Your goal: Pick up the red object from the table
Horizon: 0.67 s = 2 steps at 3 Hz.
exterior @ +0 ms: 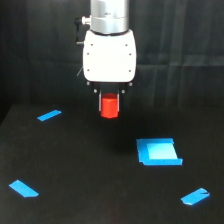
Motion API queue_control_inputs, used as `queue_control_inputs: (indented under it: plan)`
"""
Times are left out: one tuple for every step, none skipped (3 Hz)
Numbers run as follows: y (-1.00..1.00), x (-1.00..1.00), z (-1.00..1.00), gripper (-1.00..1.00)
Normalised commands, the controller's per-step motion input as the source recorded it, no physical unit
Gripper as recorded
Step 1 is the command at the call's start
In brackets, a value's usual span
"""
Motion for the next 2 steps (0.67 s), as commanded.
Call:
queue_control_inputs:
  plan:
    - [0.06, -0.06, 0.11, -0.89]
    - [0.01, 0.03, 0.00, -0.93]
